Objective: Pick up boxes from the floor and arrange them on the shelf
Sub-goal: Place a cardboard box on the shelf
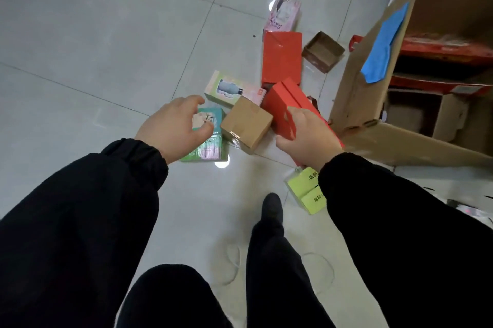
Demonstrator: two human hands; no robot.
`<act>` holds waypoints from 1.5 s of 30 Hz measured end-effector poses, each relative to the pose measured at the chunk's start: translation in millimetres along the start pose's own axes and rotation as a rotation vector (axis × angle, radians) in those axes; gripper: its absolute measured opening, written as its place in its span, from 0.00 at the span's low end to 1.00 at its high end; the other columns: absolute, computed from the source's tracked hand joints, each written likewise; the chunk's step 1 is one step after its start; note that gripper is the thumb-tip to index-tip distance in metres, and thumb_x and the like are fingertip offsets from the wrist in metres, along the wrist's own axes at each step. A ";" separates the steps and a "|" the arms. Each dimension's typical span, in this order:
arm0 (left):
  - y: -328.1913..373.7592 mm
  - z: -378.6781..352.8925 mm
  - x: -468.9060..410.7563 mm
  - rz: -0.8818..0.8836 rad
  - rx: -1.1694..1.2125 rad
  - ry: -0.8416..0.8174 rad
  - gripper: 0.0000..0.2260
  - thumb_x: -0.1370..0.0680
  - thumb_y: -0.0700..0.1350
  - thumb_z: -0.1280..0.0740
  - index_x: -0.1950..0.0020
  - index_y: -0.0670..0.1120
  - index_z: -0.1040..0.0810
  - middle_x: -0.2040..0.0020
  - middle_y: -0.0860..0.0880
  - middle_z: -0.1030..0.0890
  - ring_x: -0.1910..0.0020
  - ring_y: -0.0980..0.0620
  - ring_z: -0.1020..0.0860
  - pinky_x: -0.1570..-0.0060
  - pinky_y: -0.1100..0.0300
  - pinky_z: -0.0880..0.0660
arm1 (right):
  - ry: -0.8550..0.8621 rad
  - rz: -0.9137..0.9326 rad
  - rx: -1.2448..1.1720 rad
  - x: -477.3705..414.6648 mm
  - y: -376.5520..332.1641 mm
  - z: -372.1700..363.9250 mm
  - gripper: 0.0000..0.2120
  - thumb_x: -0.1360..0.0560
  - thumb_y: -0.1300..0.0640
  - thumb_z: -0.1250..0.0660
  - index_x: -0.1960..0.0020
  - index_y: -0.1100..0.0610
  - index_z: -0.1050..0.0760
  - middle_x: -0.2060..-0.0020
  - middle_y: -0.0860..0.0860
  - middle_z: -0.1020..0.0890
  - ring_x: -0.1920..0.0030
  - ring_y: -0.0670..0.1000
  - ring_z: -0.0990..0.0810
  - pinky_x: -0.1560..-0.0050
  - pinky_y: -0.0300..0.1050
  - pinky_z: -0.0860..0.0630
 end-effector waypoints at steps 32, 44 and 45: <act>-139.2 -274.0 -200.0 0.254 0.999 -0.106 0.08 0.22 0.51 0.40 0.53 0.54 0.22 0.48 0.51 0.17 0.45 0.51 0.19 0.39 0.47 0.22 | 0.061 -0.577 -1.477 -189.2 83.4 -277.3 0.31 0.29 0.34 0.28 0.31 0.47 0.24 0.40 0.49 0.14 0.40 0.52 0.15 0.37 0.63 0.21; -119.9 19.0 41.1 0.368 1.319 0.361 0.10 0.22 0.44 0.42 0.46 0.55 0.25 0.50 0.58 0.19 0.54 0.57 0.22 0.55 0.57 0.27 | -0.297 0.039 -1.237 -57.0 -160.9 -41.1 0.43 0.33 0.21 0.36 0.31 0.51 0.23 0.34 0.62 0.20 0.32 0.67 0.24 0.32 0.75 0.31; -117.3 36.6 67.8 0.390 1.352 0.428 0.12 0.22 0.45 0.43 0.47 0.57 0.22 0.49 0.56 0.18 0.55 0.57 0.21 0.56 0.57 0.26 | -0.360 0.122 -1.219 -43.1 -187.9 -29.9 0.45 0.35 0.21 0.36 0.30 0.51 0.24 0.34 0.63 0.21 0.30 0.68 0.26 0.31 0.77 0.34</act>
Point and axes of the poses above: each hand's wrist, its own x-axis away from the middle knuckle, its own z-axis out of the back of the hand, y = z × x, the point moved 3 cm from there along -x, towards the middle knuckle
